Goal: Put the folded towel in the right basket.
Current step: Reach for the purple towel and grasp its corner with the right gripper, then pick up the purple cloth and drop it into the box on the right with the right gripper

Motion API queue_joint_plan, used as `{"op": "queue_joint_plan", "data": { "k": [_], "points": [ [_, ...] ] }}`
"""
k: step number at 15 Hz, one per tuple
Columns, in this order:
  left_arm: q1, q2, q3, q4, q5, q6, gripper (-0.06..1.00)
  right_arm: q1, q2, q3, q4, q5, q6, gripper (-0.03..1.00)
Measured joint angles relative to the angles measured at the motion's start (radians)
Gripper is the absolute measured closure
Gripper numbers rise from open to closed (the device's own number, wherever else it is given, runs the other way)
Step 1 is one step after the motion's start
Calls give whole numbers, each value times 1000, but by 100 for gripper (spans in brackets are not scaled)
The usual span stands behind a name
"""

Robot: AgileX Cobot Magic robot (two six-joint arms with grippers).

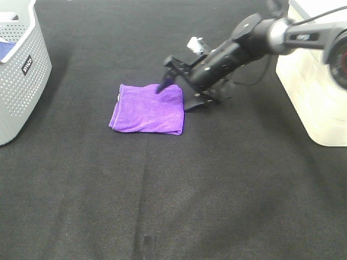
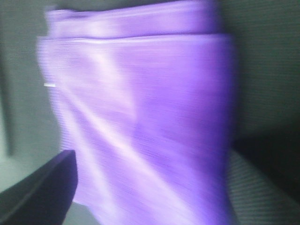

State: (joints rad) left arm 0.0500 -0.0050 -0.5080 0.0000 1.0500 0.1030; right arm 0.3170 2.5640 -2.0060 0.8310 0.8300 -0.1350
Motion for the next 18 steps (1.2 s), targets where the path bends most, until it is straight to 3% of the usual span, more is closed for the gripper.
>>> {"op": "queue_joint_plan", "data": {
  "k": [4,9,10,12,14,18],
  "points": [
    [0,0,0,0,0,0,-5,26,20,-10,35,-10,-29,32],
    [0,0,0,0,0,0,-5,28,34,-7,5,-54,-34,87],
    [0,0,0,0,0,0,-5,29,32,-7,-2,-54,-37,93],
    [0,0,0,0,0,0,-5,31,6,-15,-56,-34,-38,93],
    [0,0,0,0,0,0,-5,31,-45,-82,-148,81,-5,93],
    [0,0,0,0,0,0,-5,-8,-170,-420,-253,356,45,93]
  ]
}}
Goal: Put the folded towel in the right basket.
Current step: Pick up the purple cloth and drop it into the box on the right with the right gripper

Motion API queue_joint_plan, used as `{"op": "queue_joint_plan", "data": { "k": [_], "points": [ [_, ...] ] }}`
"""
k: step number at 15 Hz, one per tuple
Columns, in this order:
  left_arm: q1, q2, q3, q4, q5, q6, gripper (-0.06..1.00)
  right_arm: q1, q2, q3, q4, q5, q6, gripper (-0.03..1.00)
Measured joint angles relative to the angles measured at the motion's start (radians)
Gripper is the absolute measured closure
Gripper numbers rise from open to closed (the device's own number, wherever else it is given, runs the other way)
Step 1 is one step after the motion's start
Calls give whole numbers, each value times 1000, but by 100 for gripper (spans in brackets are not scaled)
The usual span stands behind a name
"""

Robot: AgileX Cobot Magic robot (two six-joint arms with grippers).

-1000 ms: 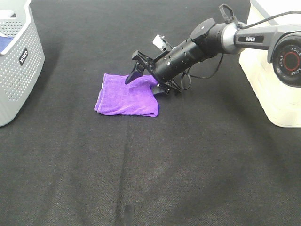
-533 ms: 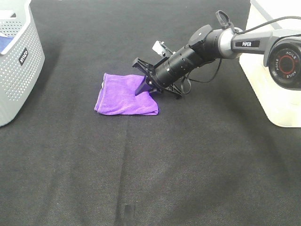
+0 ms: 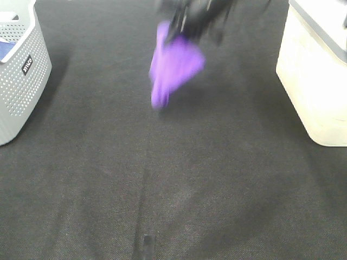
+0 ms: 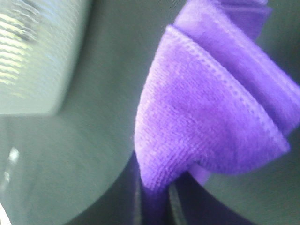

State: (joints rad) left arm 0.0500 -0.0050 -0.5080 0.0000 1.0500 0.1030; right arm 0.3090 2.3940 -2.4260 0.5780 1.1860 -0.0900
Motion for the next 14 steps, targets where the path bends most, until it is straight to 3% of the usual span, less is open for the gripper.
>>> {"op": "queue_joint_plan", "data": {
  "k": [3,6,10,14],
  "points": [
    [0,0,0,0,0,0,-5,-150,-62,-187,-59,17,32,93],
    [0,0,0,0,0,1,-5,-348,-158,-213,-181,21,34,93],
    [0,0,0,6,0,1,-5,-527,-193,-206,-240,26,26,93],
    [0,0,0,7,0,1,-5,-616,-194,-7,-338,31,24,93]
  ]
}}
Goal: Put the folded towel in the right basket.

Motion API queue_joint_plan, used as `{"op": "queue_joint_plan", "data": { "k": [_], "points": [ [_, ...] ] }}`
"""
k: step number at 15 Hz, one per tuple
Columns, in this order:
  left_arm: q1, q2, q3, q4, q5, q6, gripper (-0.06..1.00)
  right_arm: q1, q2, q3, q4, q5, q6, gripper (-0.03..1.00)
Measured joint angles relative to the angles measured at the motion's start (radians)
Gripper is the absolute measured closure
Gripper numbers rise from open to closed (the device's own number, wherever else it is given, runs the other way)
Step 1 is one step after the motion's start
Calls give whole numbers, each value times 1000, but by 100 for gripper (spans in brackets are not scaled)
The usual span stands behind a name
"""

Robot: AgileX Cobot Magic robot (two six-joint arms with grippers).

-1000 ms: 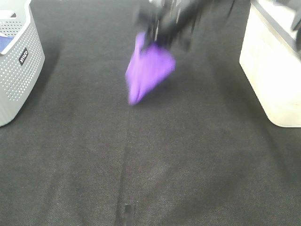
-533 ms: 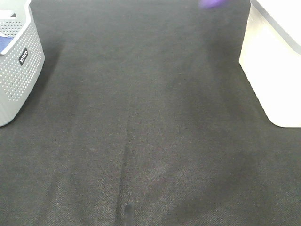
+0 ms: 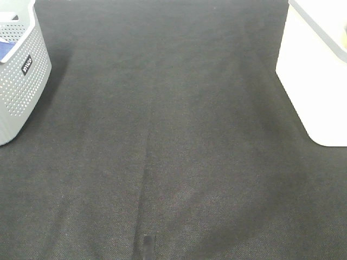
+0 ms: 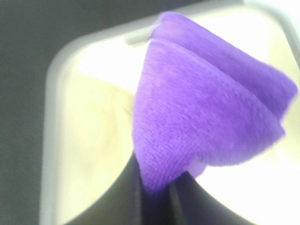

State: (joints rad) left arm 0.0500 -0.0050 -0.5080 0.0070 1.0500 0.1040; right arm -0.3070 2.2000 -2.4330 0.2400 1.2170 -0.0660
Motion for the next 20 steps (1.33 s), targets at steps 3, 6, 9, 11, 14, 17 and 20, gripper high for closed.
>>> {"op": "queue_joint_plan", "data": {
  "k": [3,6,9,11,14,17,20],
  "points": [
    [0,0,0,0,0,0,-5,3,0,92,-21,2,-6,84],
    [0,0,0,0,0,0,-5,3,0,154,-85,3,-36,22],
    [0,0,0,0,0,0,-5,3,-15,155,-93,3,-51,0],
    [0,0,0,0,0,0,-5,16,-59,155,-92,4,-51,-1],
    [0,0,0,0,0,0,-5,150,-181,155,-104,2,-51,-1],
    [0,0,0,0,0,0,-5,293,-324,199,-138,1,-20,-1],
    [0,0,0,0,0,0,-5,366,-588,459,-148,1,-18,-1]
  ]
}}
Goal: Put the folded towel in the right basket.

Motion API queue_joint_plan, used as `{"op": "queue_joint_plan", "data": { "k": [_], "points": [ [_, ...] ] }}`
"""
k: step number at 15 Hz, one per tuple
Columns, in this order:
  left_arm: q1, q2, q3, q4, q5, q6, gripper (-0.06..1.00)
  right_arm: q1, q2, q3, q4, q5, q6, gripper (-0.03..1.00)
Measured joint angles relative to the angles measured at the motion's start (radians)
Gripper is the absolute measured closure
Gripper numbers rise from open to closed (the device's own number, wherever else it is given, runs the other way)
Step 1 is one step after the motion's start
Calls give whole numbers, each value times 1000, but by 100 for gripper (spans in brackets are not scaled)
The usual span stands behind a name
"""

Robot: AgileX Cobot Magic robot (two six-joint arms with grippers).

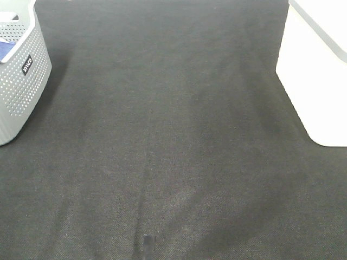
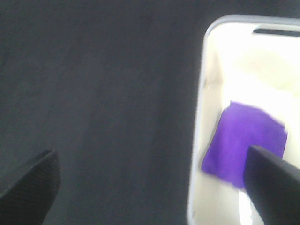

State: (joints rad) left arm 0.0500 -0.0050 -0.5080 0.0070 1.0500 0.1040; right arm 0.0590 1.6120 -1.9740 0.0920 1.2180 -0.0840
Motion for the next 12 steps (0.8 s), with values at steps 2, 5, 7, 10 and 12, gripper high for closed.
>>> {"op": "queue_joint_plan", "data": {
  "k": [2,5,7,10,12],
  "points": [
    [0,0,0,0,0,0,-5,7,-193,210,-1,0,23,-1],
    [0,0,0,0,0,0,-5,7,-501,559,-48,1,48,-1],
    [0,0,0,0,0,0,-5,7,-684,775,-48,-17,48,-1],
    [0,0,0,0,0,0,-5,7,-934,1049,-48,-87,42,-1],
    [0,0,0,0,0,0,-5,7,-1106,1190,-48,-136,40,-1]
  ]
}}
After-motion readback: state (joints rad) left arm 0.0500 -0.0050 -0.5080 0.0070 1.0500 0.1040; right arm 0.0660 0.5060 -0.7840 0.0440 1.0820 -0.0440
